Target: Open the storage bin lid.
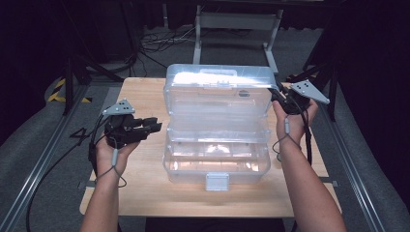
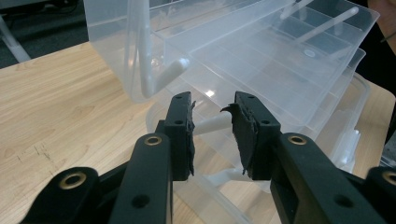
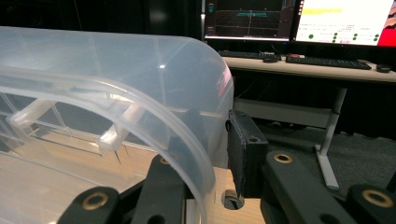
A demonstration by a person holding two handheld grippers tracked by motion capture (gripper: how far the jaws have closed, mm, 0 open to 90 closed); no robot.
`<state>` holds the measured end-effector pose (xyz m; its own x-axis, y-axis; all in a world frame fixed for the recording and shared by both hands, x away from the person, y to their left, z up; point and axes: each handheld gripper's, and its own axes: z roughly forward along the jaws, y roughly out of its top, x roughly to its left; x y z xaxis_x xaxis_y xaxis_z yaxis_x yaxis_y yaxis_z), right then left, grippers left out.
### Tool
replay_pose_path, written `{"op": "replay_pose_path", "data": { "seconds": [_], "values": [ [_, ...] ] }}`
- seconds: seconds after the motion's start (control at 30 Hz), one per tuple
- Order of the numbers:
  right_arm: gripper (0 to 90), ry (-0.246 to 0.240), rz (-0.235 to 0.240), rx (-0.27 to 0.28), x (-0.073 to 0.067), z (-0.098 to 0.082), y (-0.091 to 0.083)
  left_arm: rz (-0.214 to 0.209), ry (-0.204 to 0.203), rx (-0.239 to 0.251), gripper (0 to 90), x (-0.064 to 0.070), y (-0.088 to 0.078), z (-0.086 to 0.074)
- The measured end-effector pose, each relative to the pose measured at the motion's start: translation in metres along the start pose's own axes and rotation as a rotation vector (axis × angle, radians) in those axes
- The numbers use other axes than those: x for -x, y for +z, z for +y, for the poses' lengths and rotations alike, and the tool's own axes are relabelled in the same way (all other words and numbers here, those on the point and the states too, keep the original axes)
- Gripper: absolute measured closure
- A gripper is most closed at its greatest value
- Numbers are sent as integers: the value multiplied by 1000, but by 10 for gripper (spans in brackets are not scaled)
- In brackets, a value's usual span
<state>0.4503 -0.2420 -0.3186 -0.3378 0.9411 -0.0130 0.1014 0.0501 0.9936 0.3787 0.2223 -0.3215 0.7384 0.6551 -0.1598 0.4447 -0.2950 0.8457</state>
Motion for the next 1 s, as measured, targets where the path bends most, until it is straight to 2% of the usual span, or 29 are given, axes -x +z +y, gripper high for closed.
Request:
{"op": "replay_pose_path", "data": {
  "seconds": [0.3, 0.47, 0.57, 0.7, 0.8, 0.9, 1.0],
  "values": [
    [767, 18, 8, -28, 6, 4, 11, -22, -9, -6, 640, -3, -1, -1],
    [769, 16, 9, -36, 8, 5, 17, -37, -2, -14, 612, -3, -1, -2],
    [769, 18, 12, -43, 9, 6, 20, -44, 21, -24, 567, -2, -1, -3],
    [768, 16, 14, -50, 11, 6, 24, -56, 76, -47, 549, 3, 1, -5],
    [766, 23, 19, -53, 12, 6, 25, -83, 110, -69, 550, 9, 4, -6],
    [765, 23, 19, -61, 13, 7, 27, -100, 131, -82, 550, 14, 5, -8],
    [764, 25, 22, -64, 13, 7, 29, -125, 133, -87, 549, 20, 8, -11]
  ]
}}
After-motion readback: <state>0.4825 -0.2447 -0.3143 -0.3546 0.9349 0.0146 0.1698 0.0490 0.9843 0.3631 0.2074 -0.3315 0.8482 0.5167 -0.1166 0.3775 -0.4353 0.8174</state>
